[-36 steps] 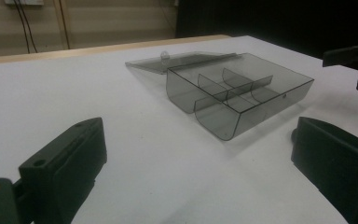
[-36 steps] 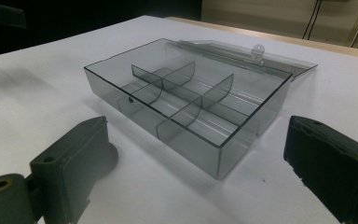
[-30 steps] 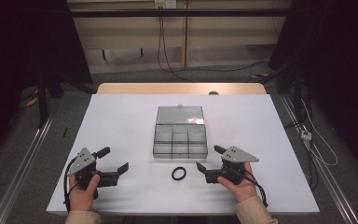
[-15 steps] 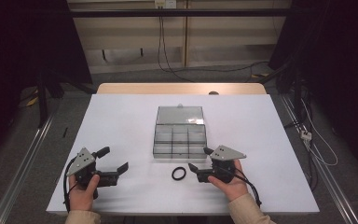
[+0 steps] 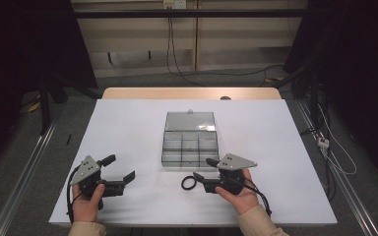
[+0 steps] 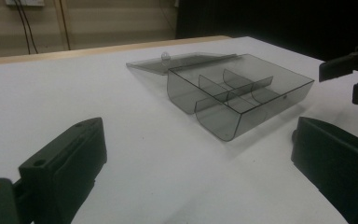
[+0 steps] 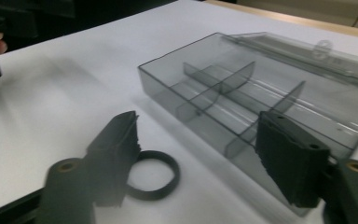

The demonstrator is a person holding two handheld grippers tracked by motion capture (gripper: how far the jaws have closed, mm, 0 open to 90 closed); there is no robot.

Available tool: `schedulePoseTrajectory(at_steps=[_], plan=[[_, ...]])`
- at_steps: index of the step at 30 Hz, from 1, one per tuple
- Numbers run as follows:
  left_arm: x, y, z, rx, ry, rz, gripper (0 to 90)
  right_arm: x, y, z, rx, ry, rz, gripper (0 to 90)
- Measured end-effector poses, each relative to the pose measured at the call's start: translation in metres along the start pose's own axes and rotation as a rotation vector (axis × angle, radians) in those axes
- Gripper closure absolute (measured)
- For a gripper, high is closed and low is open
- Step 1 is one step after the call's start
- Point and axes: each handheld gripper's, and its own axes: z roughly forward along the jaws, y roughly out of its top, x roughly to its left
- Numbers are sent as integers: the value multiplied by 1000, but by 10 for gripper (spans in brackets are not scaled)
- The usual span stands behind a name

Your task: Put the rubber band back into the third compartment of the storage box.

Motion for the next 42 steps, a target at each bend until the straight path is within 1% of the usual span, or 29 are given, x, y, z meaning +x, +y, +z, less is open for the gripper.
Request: schedulePoseTrajectory(at_steps=[1,4,6,8,10,11,13,15,16,17,18,19,21,23,25,28,31,33,36,42], plan=[[0,0,0,2,-1,2,31,0,0,0,0,0,0,389],[0,0,0,1,-1,2,31,4,-2,9,52,23,-22,535],[0,0,0,2,-2,1,31,3,-4,14,73,32,-15,586],[0,0,0,3,-3,0,31,3,-4,19,96,37,-17,673],[0,0,0,4,-4,2,31,2,-6,25,127,30,-20,697],[1,0,0,5,-4,3,31,2,-7,27,145,36,-21,710],[1,-1,1,7,-4,3,31,2,-9,33,181,21,-28,710],[1,-1,1,7,-4,2,31,1,-11,38,210,17,-21,715],[1,-1,0,7,-3,0,31,0,-10,40,229,17,-19,751],[2,-1,0,6,-3,1,31,0,-10,42,243,24,-19,834],[2,0,0,6,-3,1,31,0,-10,42,252,26,-21,862],[2,-1,0,6,-3,1,31,0,-10,42,254,24,-19,882],[2,-1,0,6,-2,1,31,-1,-10,42,258,31,1,887],[2,0,0,7,-3,1,31,-2,-9,40,263,40,1,888],[2,0,0,8,-3,2,31,-3,-8,38,260,49,11,888],[2,0,1,8,-3,1,31,-4,-3,35,255,59,7,888],[2,0,1,9,-2,3,31,-5,3,30,232,75,20,888],[2,0,1,8,-2,7,31,-9,7,26,218,76,22,888],[1,0,1,10,-4,12,31,-11,9,24,212,75,22,888],[0,1,2,11,-6,7,31,-15,17,18,193,87,22,888]])
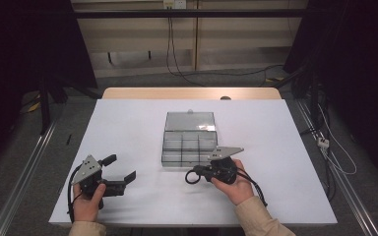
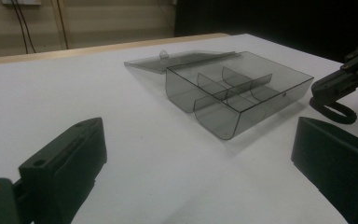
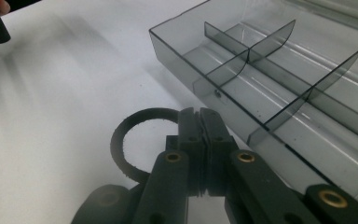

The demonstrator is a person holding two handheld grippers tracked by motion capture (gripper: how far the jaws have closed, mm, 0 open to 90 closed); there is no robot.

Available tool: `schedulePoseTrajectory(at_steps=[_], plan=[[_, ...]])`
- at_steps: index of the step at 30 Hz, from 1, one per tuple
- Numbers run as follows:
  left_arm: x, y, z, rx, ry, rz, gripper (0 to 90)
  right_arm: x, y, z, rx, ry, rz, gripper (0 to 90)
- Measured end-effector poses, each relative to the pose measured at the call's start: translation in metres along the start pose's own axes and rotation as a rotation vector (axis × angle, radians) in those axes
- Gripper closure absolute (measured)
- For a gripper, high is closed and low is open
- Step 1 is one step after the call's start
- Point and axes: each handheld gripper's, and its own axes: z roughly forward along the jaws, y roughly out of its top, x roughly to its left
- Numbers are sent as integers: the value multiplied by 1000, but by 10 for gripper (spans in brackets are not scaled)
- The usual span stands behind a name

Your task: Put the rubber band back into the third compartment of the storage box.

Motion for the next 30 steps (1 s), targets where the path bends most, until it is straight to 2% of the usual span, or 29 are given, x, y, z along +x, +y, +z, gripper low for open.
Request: schedulePoseTrajectory(at_steps=[11,30], plan=[[-1,0,0,5,-1,4,31,-13,11,-14,-31,-17,8,888],[-1,1,0,8,-1,8,31,-27,21,-18,-46,-34,10,888]])
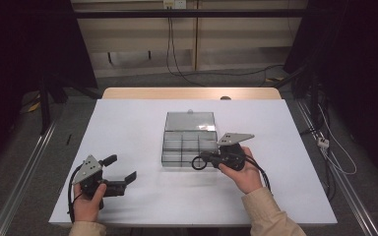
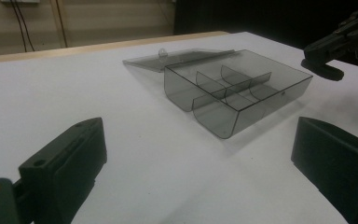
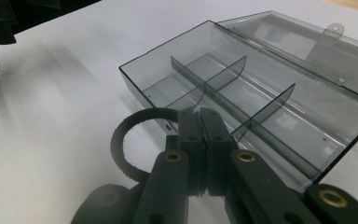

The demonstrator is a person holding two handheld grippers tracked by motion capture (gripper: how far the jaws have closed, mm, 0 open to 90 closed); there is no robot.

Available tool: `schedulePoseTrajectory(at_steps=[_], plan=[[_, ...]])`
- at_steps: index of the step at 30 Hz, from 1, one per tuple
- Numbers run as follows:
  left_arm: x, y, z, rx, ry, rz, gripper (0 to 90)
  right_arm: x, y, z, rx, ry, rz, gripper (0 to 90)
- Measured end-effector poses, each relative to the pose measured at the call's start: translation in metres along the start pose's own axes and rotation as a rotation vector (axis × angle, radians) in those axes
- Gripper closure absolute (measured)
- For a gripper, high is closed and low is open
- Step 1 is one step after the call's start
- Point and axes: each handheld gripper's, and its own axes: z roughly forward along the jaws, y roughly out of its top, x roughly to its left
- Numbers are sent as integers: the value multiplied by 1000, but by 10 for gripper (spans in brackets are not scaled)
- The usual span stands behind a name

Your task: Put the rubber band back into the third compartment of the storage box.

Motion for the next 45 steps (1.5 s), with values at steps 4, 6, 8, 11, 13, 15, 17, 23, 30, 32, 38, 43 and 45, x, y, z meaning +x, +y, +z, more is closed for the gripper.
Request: schedulePoseTrajectory(at_steps=[4,6,8,11,13,15,17,23,30,32,38,43,45], plan=[[0,0,0,2,0,2,31,-3,2,-1,-3,-7,-1,887],[-1,0,0,-1,-2,-3,31,-5,2,-1,-1,-13,-1,887],[-1,0,0,0,-1,-1,31,-7,3,-1,-4,-15,2,887],[-1,0,1,4,-3,0,31,-10,3,-1,-8,-20,4,888],[-2,0,1,7,-2,4,31,-11,4,-2,-9,-20,4,888],[-2,1,1,5,-4,7,31,-13,5,-2,-12,-23,6,887],[-2,1,0,6,-4,7,31,-15,5,-3,-13,-26,9,887],[-1,0,0,7,-3,5,31,-20,5,-1,-11,-35,17,887],[-1,0,0,8,-4,5,31,-27,6,0,-19,-46,24,887],[-2,0,1,10,-6,4,31,-28,7,0,-17,-49,27,887],[-2,0,0,8,-6,4,31,-31,9,1,-23,-55,25,887],[-2,0,1,8,-8,3,31,-34,10,2,-22,-59,23,887],[-2,0,1,9,-9,5,31,-35,10,2,-23,-59,25,887]])
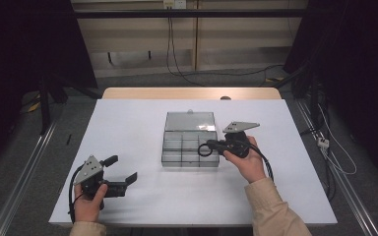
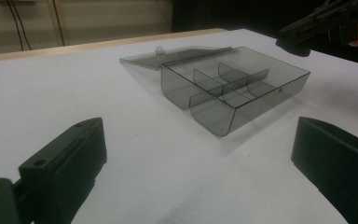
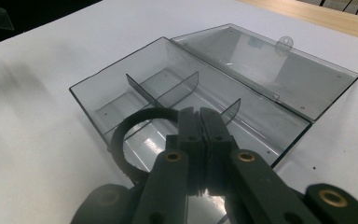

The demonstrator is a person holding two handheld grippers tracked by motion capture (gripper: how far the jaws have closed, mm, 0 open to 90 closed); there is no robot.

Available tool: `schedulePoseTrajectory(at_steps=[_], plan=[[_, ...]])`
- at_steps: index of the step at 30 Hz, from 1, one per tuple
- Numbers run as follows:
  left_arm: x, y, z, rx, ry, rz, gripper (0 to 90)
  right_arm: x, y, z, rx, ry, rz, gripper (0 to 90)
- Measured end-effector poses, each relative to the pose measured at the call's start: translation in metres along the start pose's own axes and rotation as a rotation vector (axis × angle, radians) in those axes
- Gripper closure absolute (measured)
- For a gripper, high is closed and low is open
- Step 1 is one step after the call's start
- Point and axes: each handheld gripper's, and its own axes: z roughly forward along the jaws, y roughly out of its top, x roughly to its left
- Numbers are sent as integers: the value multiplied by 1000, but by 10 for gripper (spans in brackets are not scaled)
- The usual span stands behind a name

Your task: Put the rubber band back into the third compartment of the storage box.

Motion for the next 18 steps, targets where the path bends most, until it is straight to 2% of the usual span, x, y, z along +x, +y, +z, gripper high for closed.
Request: schedulePoseTrajectory(at_steps=[18], plan=[[0,0,0,3,-1,2,31,-7,3,6,-3,-7,1,887]])
